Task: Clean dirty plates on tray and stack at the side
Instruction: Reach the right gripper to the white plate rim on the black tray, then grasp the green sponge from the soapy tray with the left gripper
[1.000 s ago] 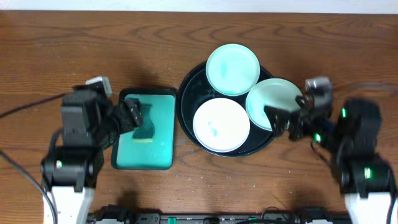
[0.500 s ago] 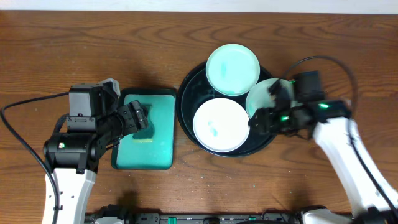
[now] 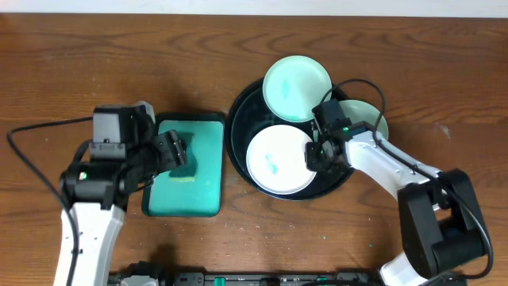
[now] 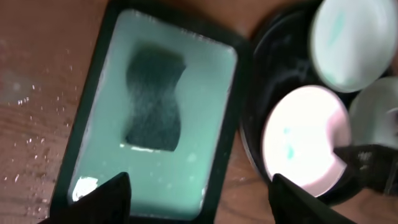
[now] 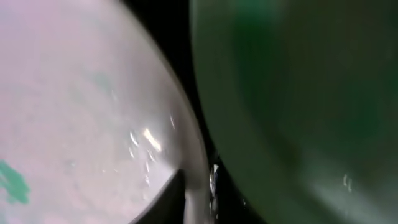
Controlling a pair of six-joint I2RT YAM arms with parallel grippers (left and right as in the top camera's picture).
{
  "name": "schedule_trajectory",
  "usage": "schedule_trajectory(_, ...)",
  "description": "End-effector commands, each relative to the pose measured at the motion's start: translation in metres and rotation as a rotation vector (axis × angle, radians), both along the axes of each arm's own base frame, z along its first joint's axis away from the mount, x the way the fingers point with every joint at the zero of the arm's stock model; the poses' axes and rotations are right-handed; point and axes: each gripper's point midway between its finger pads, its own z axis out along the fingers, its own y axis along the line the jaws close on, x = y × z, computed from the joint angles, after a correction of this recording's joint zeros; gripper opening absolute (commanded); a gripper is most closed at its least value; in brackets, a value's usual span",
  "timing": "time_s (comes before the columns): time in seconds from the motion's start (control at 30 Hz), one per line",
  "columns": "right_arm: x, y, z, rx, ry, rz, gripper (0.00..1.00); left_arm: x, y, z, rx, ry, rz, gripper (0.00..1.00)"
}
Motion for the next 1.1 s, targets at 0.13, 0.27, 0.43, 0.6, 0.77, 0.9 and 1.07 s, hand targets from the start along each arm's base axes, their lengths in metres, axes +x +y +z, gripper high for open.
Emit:
schedule_trajectory(0.13, 0.009, -0.018, -0.011, -0.027, -0.002, -0.021, 0.01, 0.004, 0.028, -0.071, 0.157, 0.272, 0.089, 0.66)
schedule_trajectory(0.27, 0.009, -0.017, -0.011, -0.029, -0.005, -0.002, 0.01, 0.011, 0.026, -0.110, 0.160, 0.390, 0.088, 0.63)
schedule_trajectory(0.43, 0.010, -0.017, -0.011, -0.028, -0.007, -0.002, 0.01, 0.022, 0.022, -0.157, 0.195, 0.476, 0.064, 0.57)
schedule_trajectory(0.6, 0.010, -0.017, -0.011, -0.028, -0.007, -0.002, 0.01, 0.035, 0.017, -0.188, 0.201, 0.489, 0.047, 0.29)
schedule_trajectory(0.77, 0.010, -0.017, -0.011, -0.028, -0.007, -0.002, 0.01, 0.033, 0.013, -0.193, 0.213, 0.508, 0.012, 0.07)
schedule_trajectory(0.9, 0.010, -0.017, -0.011, -0.028, -0.007, -0.002, 0.01, 0.037, 0.013, -0.166, 0.215, 0.517, 0.008, 0.07)
schedule_trajectory(1.07, 0.010, -0.017, -0.011, -0.028, -0.008, -0.002, 0.01, 0.054, 0.011, -0.107, 0.215, 0.456, -0.007, 0.07)
